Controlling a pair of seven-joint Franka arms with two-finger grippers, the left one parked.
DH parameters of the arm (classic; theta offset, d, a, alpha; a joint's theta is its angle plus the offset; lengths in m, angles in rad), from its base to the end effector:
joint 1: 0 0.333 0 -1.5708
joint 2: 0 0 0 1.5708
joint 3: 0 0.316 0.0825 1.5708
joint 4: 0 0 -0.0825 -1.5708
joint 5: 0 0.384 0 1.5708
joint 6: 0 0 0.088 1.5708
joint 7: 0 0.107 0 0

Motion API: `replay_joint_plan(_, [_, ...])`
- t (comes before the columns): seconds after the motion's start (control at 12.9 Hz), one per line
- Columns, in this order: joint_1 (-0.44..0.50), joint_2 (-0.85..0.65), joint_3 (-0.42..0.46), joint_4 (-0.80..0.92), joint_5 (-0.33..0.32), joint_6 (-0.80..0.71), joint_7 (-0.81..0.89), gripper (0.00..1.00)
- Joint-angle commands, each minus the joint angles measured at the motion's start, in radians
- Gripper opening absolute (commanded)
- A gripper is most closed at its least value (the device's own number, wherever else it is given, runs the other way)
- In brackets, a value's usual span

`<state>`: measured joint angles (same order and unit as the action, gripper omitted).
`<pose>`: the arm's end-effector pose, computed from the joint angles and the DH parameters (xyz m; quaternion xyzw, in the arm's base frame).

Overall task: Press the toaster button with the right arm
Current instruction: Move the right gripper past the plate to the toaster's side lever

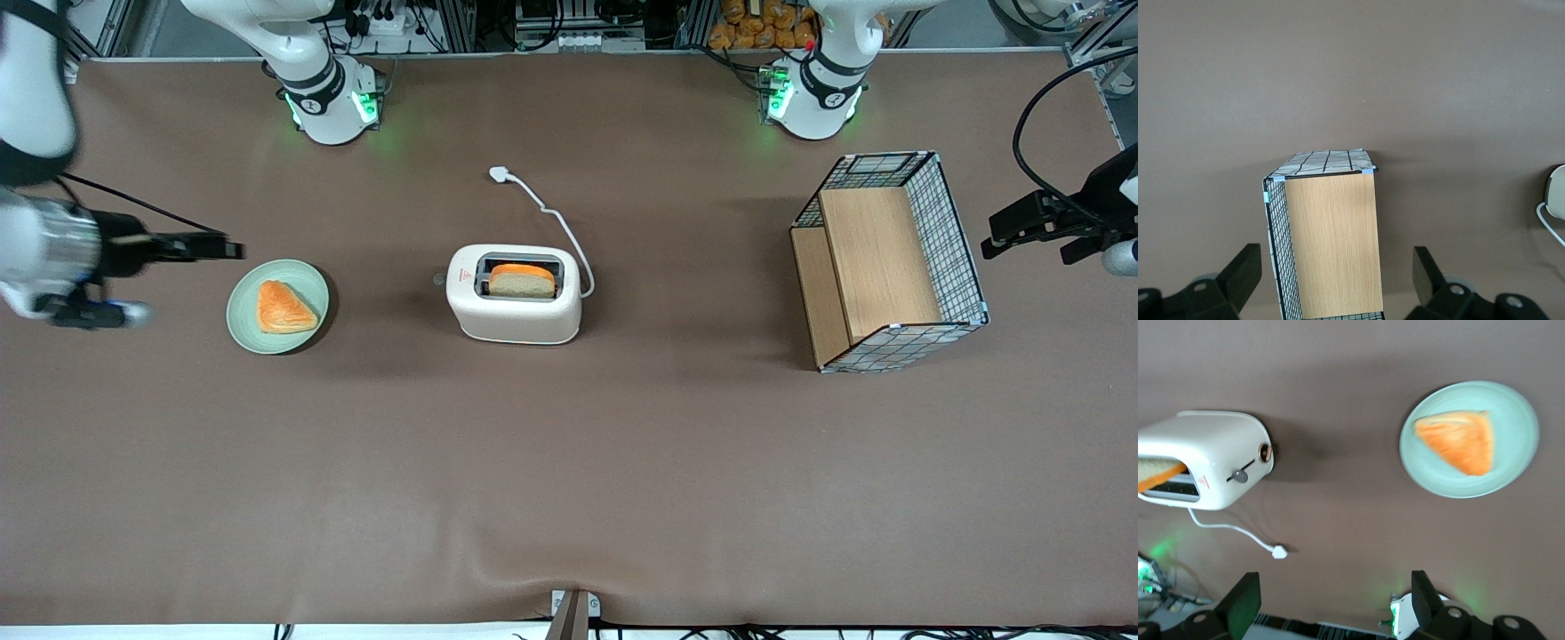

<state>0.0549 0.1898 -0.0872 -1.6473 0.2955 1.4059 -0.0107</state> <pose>0.5702 0.0198 0.4771 -0.9673 0.0188 0.2083 0.1434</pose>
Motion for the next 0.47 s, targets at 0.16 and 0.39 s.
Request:
replay_joint_plan(0.16, [0.074,-0.003,-0.005,-0.205,0.140,0.148,0.024,0.79])
replay_joint_plan(0.39, [0.104,0.034,-0.005,-0.250,0.238,0.171,0.024,0.32])
